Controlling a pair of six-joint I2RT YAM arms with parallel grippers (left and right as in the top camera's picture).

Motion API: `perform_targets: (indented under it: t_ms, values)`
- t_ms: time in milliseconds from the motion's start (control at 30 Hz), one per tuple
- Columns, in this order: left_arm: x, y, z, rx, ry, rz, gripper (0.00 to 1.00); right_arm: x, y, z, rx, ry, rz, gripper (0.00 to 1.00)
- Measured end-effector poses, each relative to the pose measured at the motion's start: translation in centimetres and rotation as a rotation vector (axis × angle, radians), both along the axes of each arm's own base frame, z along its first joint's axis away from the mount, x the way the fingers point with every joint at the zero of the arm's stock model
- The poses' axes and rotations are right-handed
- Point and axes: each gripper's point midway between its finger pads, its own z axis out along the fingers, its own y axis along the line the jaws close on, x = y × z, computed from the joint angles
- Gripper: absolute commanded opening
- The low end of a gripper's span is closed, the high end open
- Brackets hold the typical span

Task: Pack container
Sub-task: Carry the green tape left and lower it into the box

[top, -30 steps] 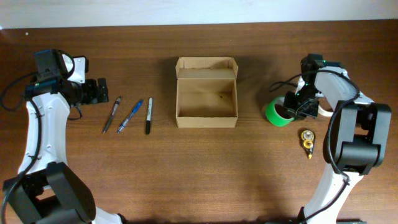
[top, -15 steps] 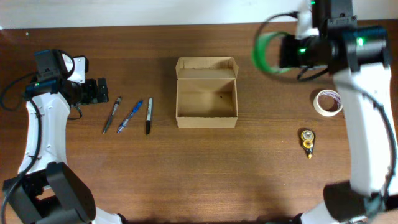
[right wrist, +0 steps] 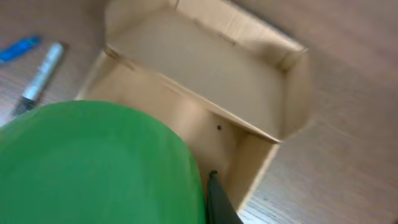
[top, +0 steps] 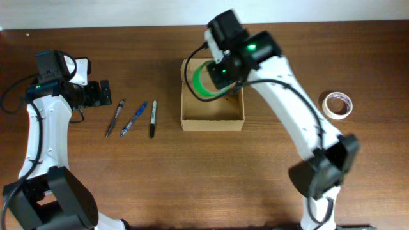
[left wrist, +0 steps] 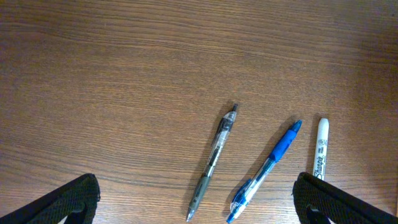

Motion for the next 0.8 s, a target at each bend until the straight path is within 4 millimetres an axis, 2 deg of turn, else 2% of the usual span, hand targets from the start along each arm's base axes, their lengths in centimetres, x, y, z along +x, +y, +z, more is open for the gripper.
perform_targets:
  t_ms: [67,433,567,800]
  values:
    - [0.0,0.0,0.0,0.000,0.000,0.000,0.99,0.2,0.5,-2.7,-0.033,0.049,0.011,0.04]
    - [0.0,0.0,0.0,0.000,0.000,0.000,1.00,-0.4,2.9,-11.1,-0.118,0.192,0.060,0.04]
    - [0.0,0.0,0.0,0.000,0.000,0.000,0.99,-0.3,3.4,-13.2,-0.132,0.213,0.068,0.04]
    - [0.0,0.0,0.0,0.000,0.000,0.000,0.99,0.2,3.7,-15.5,-0.145,0.225,0.071,0.04]
